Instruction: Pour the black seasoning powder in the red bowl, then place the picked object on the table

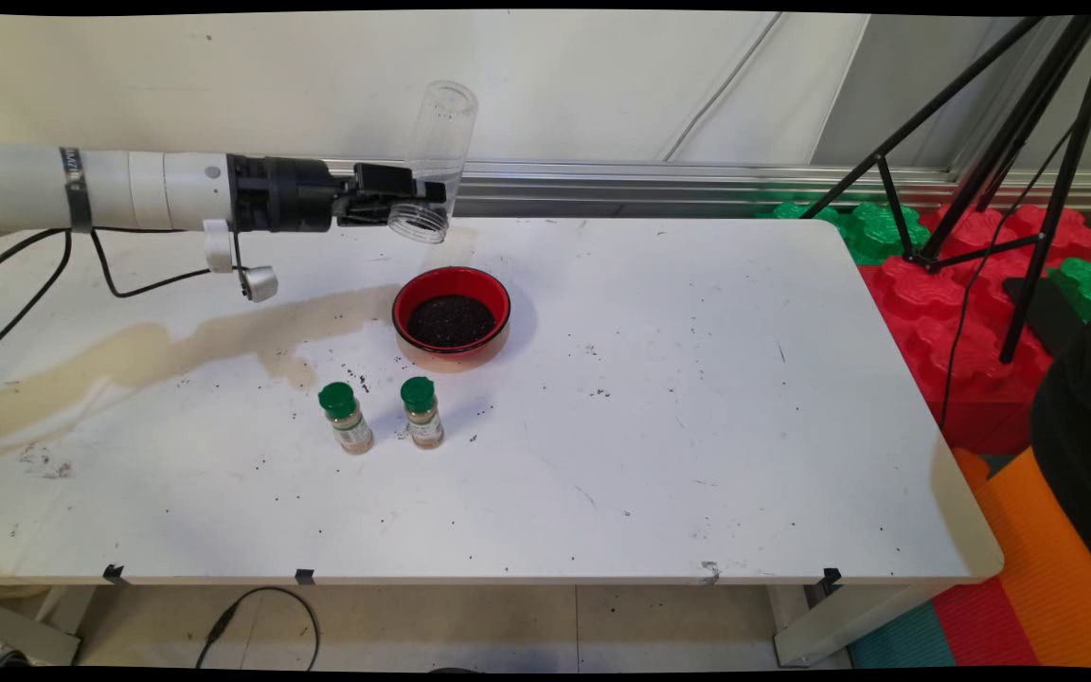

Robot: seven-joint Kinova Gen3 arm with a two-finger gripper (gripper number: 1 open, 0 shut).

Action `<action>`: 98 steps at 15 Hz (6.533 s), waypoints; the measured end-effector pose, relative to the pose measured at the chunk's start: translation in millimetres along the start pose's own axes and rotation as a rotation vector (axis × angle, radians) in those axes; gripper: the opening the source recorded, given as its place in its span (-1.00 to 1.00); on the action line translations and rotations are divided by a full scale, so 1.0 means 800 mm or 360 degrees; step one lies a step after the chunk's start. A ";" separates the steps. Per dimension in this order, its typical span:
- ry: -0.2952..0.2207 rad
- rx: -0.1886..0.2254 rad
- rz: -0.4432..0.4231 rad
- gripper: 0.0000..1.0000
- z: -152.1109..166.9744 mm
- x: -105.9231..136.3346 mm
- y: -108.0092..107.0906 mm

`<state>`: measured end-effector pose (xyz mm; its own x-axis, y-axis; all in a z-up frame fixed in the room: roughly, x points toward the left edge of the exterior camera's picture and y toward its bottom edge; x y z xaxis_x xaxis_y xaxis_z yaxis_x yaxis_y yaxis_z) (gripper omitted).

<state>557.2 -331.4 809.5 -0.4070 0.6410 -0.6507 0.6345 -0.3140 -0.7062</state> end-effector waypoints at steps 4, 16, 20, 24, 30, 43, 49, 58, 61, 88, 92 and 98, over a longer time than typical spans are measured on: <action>0.0006 -0.0014 -0.0200 -1.00 0.000 -0.004 -0.003; 0.0005 -0.0036 -0.0705 -1.00 -0.010 -0.022 -0.032; 0.0005 -0.0056 -0.0875 -1.00 -0.014 -0.027 -0.044; 0.0010 -0.0076 -0.1040 -1.00 -0.018 -0.032 -0.057; 0.0015 -0.0107 -0.1290 -1.00 -0.021 -0.037 -0.074; 0.0112 -0.0154 -0.1922 -1.00 -0.014 -0.041 -0.108; 0.0211 -0.0163 -0.2242 -1.00 -0.007 -0.039 -0.127; 0.0394 -0.0205 -0.2731 -1.00 0.006 -0.028 -0.141; 0.0439 -0.0218 -0.2843 -1.00 0.010 -0.023 -0.143; 0.0662 -0.0402 -0.3274 -1.00 0.066 0.085 -0.101; 0.0654 -0.0425 -0.3285 -1.00 0.076 0.099 -0.091; 0.0628 -0.0463 -0.3299 -1.00 0.083 0.112 -0.077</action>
<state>438.0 -301.4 776.3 -0.3743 -0.0829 0.9236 -0.3660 0.9283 -0.0650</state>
